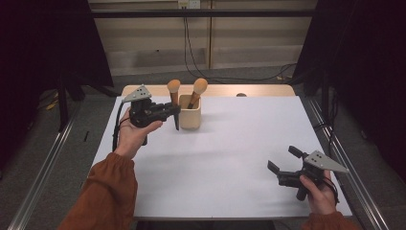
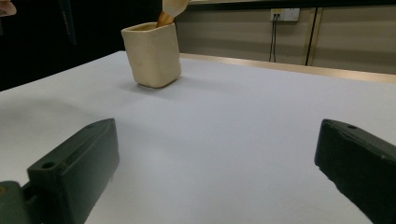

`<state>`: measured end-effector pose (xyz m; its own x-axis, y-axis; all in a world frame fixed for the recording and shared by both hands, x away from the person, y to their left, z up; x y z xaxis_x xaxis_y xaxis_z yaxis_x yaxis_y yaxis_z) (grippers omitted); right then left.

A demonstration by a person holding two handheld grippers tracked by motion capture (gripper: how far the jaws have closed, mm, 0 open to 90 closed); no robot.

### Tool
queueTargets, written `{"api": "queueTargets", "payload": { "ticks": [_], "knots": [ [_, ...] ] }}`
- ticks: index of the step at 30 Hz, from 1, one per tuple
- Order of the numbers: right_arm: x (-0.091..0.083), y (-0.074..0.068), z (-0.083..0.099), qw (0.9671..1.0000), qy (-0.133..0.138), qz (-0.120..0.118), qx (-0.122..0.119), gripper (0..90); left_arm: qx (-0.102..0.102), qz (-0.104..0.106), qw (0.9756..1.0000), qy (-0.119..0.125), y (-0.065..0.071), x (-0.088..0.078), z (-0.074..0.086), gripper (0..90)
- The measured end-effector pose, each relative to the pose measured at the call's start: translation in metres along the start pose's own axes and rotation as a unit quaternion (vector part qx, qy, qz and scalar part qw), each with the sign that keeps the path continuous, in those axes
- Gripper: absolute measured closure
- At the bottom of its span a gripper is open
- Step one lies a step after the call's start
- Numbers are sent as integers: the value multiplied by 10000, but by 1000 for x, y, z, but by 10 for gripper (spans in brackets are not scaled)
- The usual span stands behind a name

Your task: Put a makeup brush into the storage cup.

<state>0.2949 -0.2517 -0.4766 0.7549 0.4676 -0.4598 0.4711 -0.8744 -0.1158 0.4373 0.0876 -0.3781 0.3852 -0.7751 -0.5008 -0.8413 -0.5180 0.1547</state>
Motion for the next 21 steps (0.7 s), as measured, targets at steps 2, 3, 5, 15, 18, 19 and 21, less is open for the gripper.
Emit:
{"api": "queueTargets", "payload": {
  "ticks": [2,3,5,15,18,19,21],
  "knots": [
    [0,-1,0,10000,-5,2,32,0,-19,-37,10000,31,-2,0,-4,744],
    [1,-2,1,10000,-15,-1,25,0,-28,-40,10000,43,-3,1,-6,743],
    [1,-2,1,10000,-10,11,28,0,-21,-85,9999,100,-6,1,-11,743],
    [2,-3,0,10000,44,45,47,0,-13,-300,9993,212,-23,5,-36,743],
    [1,-2,-1,9999,65,69,75,0,-45,-380,9990,236,-29,8,-41,743],
    [1,-2,0,9999,55,72,77,0,-75,-426,9987,258,-31,9,-42,743],
    [1,-2,0,9999,53,81,55,0,-98,-474,9983,333,-34,10,-46,743]
  ]
}}
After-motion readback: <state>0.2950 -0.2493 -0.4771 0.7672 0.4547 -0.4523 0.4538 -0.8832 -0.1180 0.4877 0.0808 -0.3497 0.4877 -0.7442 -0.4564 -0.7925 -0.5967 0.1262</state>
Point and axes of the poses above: each handheld gripper's, and its own axes: x roughly forward along the jaws, z roughly out of its underside, y roughly to its right, the point moved 9 cm from there along x, roughly forward along the jaws, and after that the axes turned 13 degrees about -y, right-handed, at the moved point
